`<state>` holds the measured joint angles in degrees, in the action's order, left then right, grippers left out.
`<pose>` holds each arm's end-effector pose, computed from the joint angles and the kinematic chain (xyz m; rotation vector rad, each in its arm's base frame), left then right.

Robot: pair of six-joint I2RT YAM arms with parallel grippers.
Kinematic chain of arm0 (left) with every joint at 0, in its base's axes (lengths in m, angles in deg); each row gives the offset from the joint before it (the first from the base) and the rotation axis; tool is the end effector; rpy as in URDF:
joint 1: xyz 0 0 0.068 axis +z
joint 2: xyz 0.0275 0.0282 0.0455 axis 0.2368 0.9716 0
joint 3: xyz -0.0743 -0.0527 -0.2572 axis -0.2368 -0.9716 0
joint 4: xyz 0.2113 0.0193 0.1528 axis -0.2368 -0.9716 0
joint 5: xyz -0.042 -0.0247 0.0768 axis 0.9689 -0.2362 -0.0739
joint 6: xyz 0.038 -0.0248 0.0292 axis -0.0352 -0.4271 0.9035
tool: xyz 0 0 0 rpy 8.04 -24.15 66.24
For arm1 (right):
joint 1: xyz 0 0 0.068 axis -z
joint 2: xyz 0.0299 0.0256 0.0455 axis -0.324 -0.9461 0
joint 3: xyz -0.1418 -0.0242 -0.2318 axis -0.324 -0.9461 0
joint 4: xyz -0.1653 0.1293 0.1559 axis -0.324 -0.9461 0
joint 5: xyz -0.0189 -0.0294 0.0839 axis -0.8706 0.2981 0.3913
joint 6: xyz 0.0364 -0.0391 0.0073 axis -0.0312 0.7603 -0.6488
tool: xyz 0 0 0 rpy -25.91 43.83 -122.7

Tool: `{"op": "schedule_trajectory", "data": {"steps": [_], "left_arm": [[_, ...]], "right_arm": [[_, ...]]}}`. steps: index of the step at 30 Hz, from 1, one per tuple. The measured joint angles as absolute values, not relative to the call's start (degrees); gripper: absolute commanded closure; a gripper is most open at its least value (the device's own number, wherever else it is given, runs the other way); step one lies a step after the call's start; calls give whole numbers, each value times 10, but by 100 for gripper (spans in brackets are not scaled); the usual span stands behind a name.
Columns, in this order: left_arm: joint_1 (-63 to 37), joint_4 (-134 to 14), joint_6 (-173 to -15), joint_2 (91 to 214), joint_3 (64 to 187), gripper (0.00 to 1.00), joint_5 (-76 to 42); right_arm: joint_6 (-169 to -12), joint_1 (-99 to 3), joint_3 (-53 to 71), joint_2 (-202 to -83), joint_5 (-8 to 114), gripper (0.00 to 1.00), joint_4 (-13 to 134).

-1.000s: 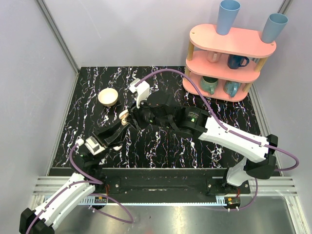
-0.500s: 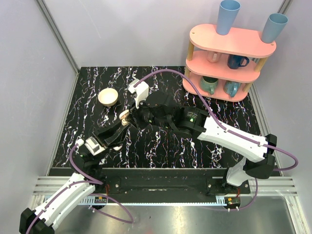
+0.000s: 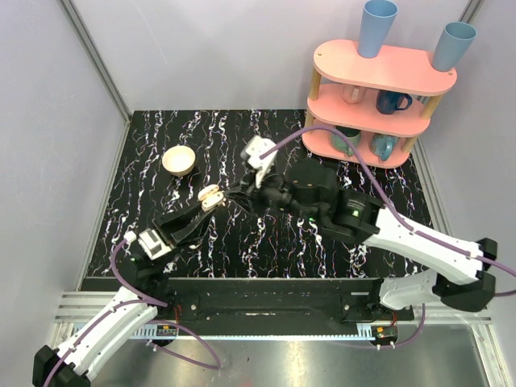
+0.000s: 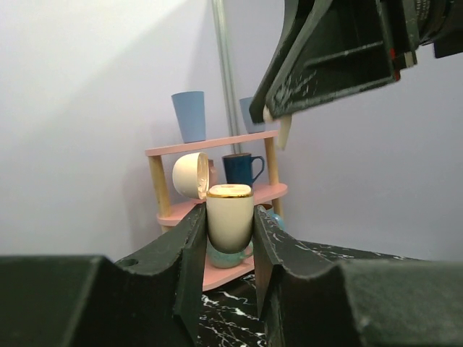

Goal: Insert the wireless bluetooth earbuds into the charging case
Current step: Pick up the right earbud from the charging case, then insert the right earbud into the right side groove of the charging case.

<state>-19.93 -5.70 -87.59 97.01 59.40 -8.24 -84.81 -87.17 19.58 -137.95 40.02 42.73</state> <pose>0.0809 -0.0663 0.2757 0.4833 0.7483 -0.7517 0.1134 0.2757 0.4541 -0.9303 1.5314 0.8111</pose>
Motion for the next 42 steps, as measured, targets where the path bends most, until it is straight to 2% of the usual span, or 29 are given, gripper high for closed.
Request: {"op": "schedule_trajectory", "data": {"steps": [8,16,22,35,42], "left_arm": [[-199,-60,-919,973,615,100,-23],[-200,9,-996,1009,643,100,32],[-200,63,-1040,1033,646,100,50],[-200,89,-1059,1053,647,100,63],[-200,99,-1070,1069,655,100,69]], "right_arm": [[-814,-790,112,-1284,577,77,544],[-827,-715,86,-1275,801,79,614],[-852,-692,87,-1272,919,79,641],[-941,-690,90,-1309,1038,78,763],[-958,-690,100,-1357,1079,78,780]]}}
